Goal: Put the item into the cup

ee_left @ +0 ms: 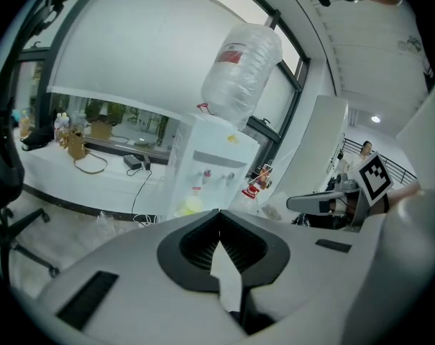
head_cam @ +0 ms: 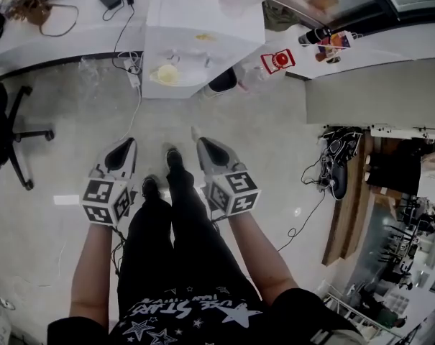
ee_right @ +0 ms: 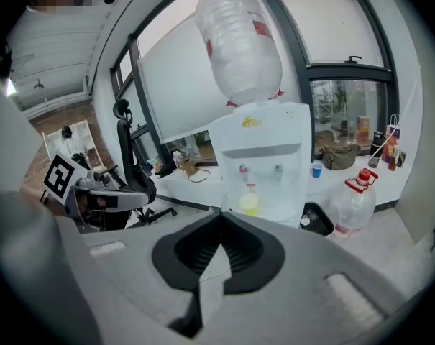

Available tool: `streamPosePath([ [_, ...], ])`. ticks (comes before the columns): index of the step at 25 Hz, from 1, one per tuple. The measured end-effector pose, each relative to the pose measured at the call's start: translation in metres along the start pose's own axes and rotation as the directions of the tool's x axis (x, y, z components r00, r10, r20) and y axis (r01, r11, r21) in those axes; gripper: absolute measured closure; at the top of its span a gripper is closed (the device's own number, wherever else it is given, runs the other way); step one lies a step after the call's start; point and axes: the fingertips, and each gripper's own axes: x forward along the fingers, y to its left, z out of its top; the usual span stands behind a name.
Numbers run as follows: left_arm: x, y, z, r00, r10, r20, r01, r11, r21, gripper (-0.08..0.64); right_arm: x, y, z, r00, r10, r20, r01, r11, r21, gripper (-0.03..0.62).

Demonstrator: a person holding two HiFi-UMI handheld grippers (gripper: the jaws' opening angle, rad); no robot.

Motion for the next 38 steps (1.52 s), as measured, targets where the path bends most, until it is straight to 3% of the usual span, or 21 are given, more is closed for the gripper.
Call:
streamPosePath([
  [14, 0.074, 0.064, -0.022, 0.995, 0.099, 0.008, -0.099, 0.994, -0.042, 0.552, 0.124, -0.051, 0.017, 0.998, 0.054, 0.037, -0.053, 0.998, -0.039, 0.593],
  [23, 0.123, 0.083, -0.024, 0.993, 0.118, 0.005, -0.118, 0.992, -0.053, 0.552, 0.186, -0.067, 0.011, 0.993, 0.117, -0.017, -0.117, 0.992, -0.054, 0.592],
  [38, 0.152, 0.143, -0.029, 0.969, 0.246, 0.027, -0.241, 0.964, -0.115, 0.552, 0.279, -0.067, 0.006, 0.971, 0.218, -0.096, -0.226, 0.970, -0.092, 0.592],
])
